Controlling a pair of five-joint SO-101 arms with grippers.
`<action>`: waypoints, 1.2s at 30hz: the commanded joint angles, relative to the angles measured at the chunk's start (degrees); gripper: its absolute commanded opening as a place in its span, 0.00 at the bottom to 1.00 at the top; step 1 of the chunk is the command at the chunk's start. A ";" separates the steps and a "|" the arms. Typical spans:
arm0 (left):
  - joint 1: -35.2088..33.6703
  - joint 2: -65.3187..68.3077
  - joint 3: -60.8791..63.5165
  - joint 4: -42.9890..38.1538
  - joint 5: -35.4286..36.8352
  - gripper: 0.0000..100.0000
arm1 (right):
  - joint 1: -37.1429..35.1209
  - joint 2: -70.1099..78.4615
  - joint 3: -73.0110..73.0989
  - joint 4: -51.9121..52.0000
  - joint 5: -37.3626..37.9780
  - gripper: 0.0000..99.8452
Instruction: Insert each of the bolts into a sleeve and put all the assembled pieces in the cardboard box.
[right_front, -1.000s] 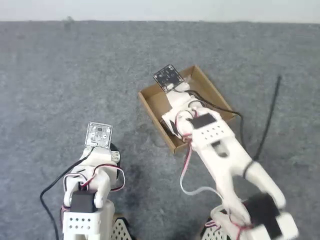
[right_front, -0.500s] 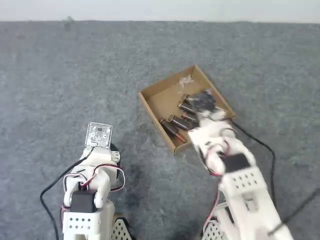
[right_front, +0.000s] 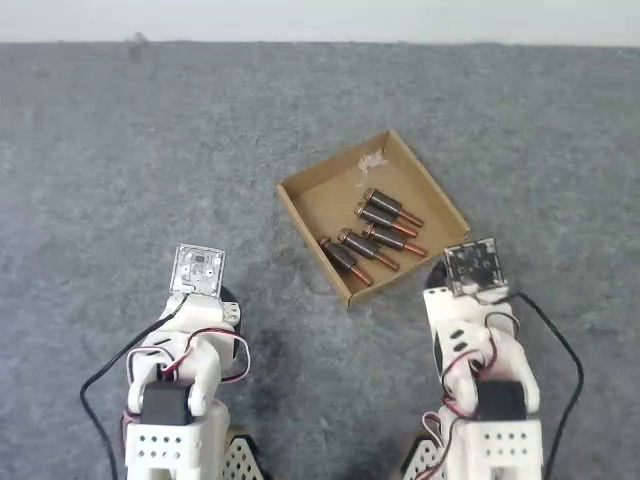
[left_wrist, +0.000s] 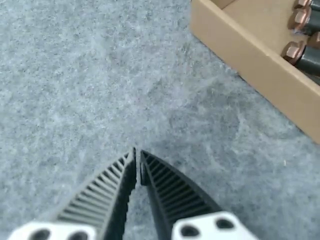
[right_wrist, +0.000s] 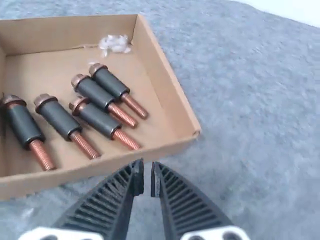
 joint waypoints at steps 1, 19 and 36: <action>-0.26 -1.23 -0.66 0.09 -0.26 0.01 | 0.66 -3.74 -0.70 8.04 -6.24 0.01; -0.26 -1.23 -0.66 0.18 -0.26 0.01 | -7.96 -3.30 5.27 22.99 -17.05 0.01; 0.18 -1.23 -0.66 6.95 -0.18 0.01 | -8.13 -3.30 5.27 23.08 -17.14 0.01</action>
